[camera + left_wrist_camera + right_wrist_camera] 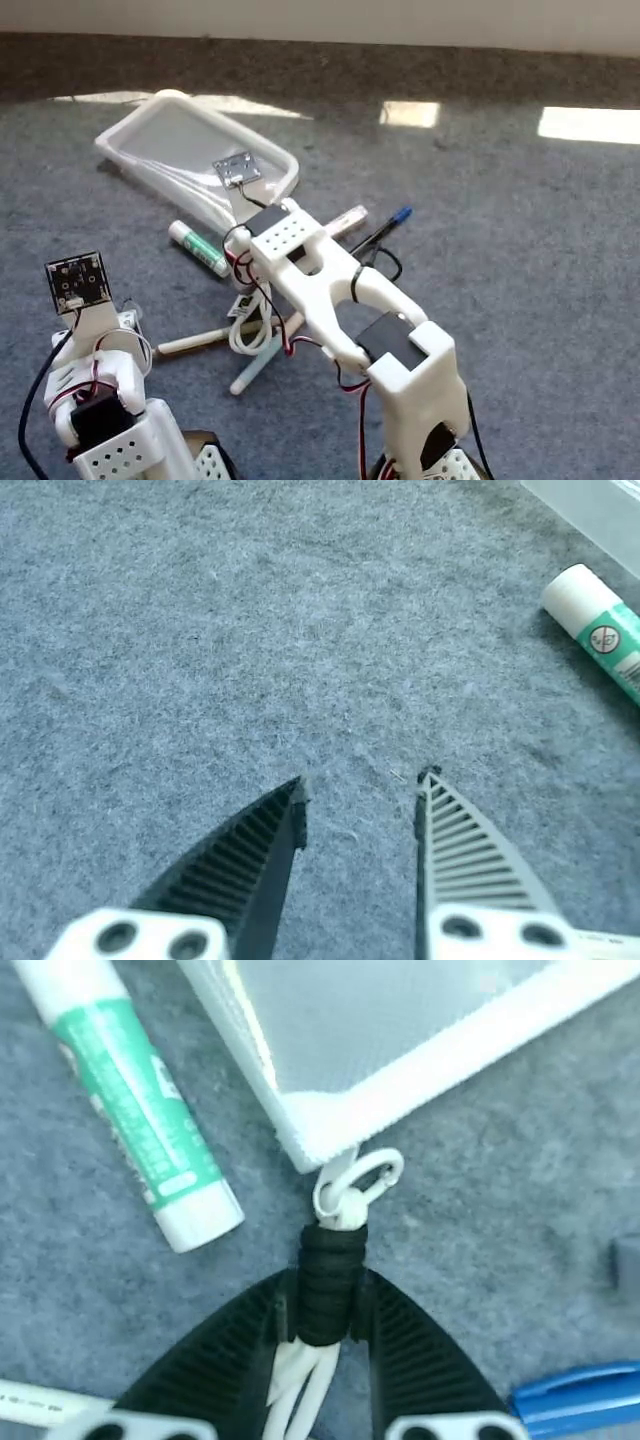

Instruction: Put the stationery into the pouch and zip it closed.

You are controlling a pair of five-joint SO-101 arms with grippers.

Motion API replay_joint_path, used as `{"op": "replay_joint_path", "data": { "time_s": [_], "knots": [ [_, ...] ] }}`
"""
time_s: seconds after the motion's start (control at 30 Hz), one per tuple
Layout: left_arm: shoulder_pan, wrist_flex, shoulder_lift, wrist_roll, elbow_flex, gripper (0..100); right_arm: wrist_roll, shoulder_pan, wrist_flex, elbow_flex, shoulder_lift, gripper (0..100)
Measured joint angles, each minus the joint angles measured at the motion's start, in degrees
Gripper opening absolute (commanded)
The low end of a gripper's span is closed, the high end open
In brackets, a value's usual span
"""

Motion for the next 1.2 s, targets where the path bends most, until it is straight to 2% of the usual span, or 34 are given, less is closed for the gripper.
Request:
{"op": "replay_joint_path", "data": {
  "time_s": [0.33,0.53,0.7,0.93,1.2],
  "knots": [
    [0.0,0.0,0.0,0.0,0.0,18,8.26,1.32,5.19,-0.62,0.0,7.6],
    [0.0,0.0,0.0,0.0,0.0,18,8.35,1.32,5.71,-0.62,0.0,19.1],
    [0.0,0.0,0.0,0.0,0.0,18,8.7,1.32,7.82,-0.62,0.0,17.9],
    [0.0,0.0,0.0,0.0,0.0,18,8.79,1.32,8.0,-0.62,0.0,10.8],
    [0.0,0.0,0.0,0.0,0.0,18,8.79,1.32,7.47,-0.62,0.0,13.4]
  ]
}}
